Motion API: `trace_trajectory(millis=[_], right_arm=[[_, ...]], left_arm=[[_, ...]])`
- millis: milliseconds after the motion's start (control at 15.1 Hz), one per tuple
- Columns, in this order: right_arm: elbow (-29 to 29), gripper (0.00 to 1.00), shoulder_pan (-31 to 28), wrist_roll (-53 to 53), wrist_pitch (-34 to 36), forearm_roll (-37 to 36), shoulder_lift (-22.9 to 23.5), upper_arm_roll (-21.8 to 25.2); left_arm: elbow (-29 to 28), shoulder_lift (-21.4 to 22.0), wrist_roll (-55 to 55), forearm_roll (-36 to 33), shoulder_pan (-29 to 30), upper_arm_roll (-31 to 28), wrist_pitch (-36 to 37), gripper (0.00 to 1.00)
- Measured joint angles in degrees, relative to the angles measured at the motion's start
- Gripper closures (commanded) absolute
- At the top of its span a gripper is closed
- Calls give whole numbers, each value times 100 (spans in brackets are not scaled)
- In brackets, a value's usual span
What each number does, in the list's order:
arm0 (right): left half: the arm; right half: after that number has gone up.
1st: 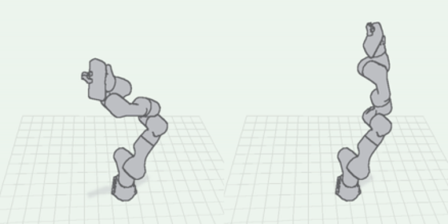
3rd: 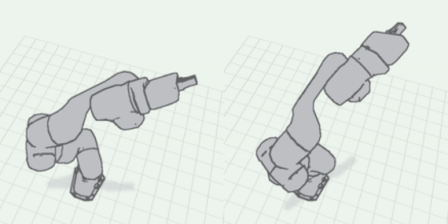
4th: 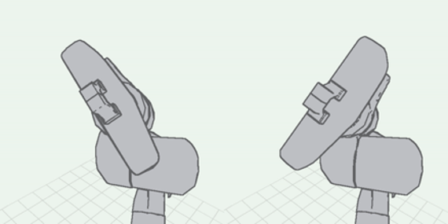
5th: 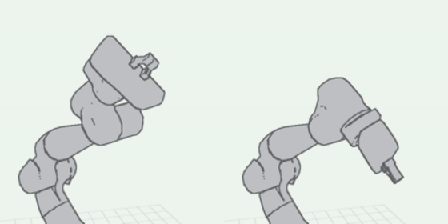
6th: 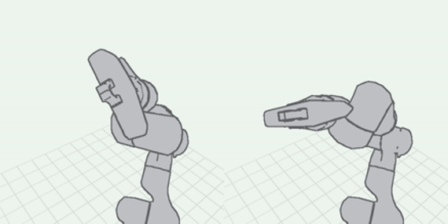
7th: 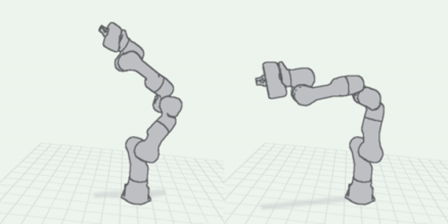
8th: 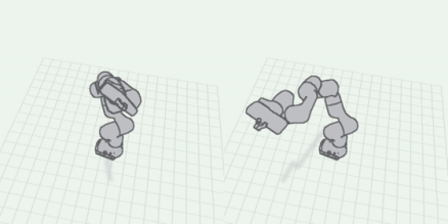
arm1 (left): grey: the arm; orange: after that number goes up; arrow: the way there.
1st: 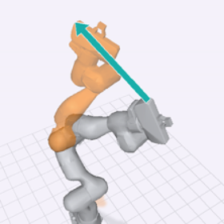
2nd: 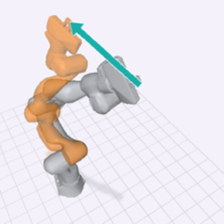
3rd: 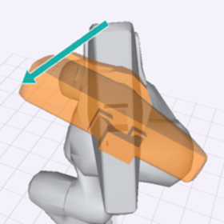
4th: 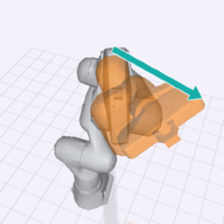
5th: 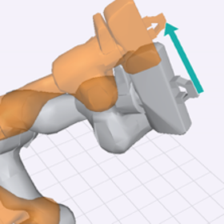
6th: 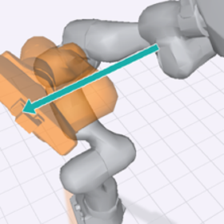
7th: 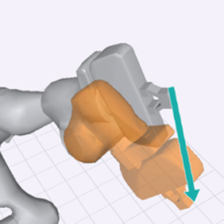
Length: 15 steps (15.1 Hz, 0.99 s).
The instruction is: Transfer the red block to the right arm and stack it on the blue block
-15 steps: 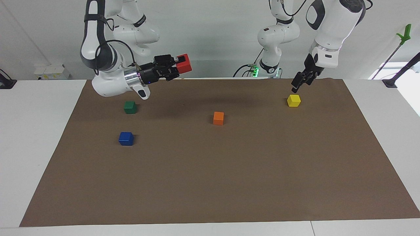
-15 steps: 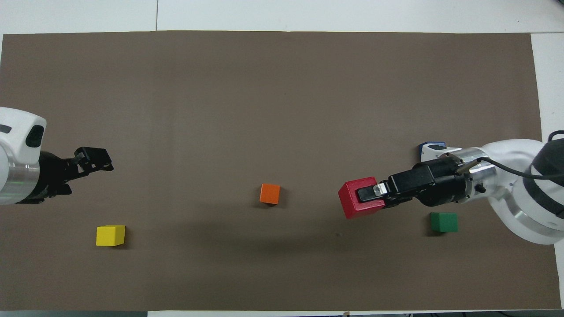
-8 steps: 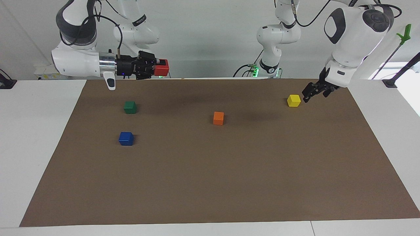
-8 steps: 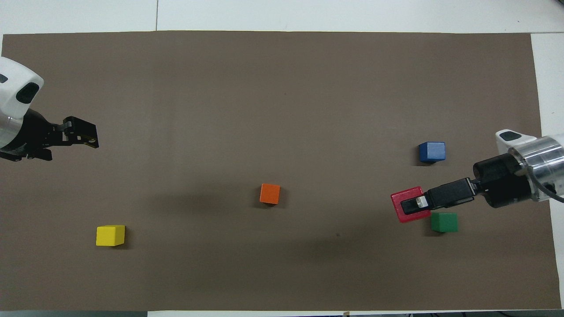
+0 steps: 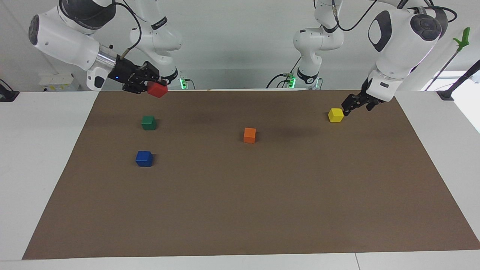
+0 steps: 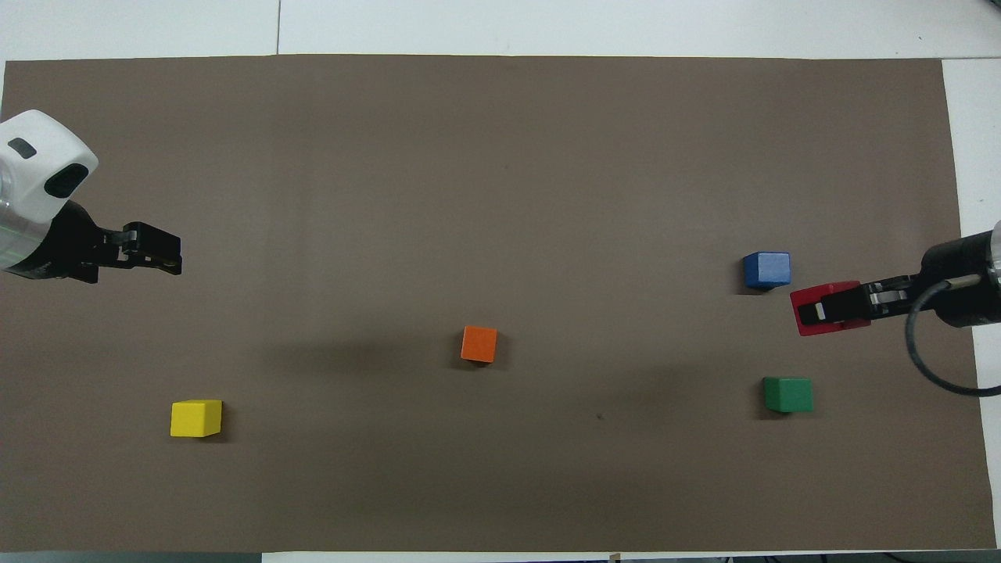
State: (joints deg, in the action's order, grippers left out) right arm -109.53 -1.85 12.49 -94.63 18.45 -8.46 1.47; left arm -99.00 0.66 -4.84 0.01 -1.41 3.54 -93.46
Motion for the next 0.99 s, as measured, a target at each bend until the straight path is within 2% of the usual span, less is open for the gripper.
trace_trajectory(millis=[198, 528, 792, 991], right_arm=[[-116, 100, 450, -591, -861, -954, 144, -40], [-419, 100, 470, -1062, -1809, -1800, 778, -16], [-695, 100, 447, -1737, -2478, -1987, 1197, -13], [-796, 100, 446, -1946, -2706, -1988, 1397, -12]], left_arm=[[136, -74, 186, -7, -3, 1, -2, 0], [285, -204, 215, -7, -34, 5, 35, 0], [343, -204, 227, -7, -50, 15, 49, 0], [351, -204, 229, -7, -69, 34, 71, 0]])
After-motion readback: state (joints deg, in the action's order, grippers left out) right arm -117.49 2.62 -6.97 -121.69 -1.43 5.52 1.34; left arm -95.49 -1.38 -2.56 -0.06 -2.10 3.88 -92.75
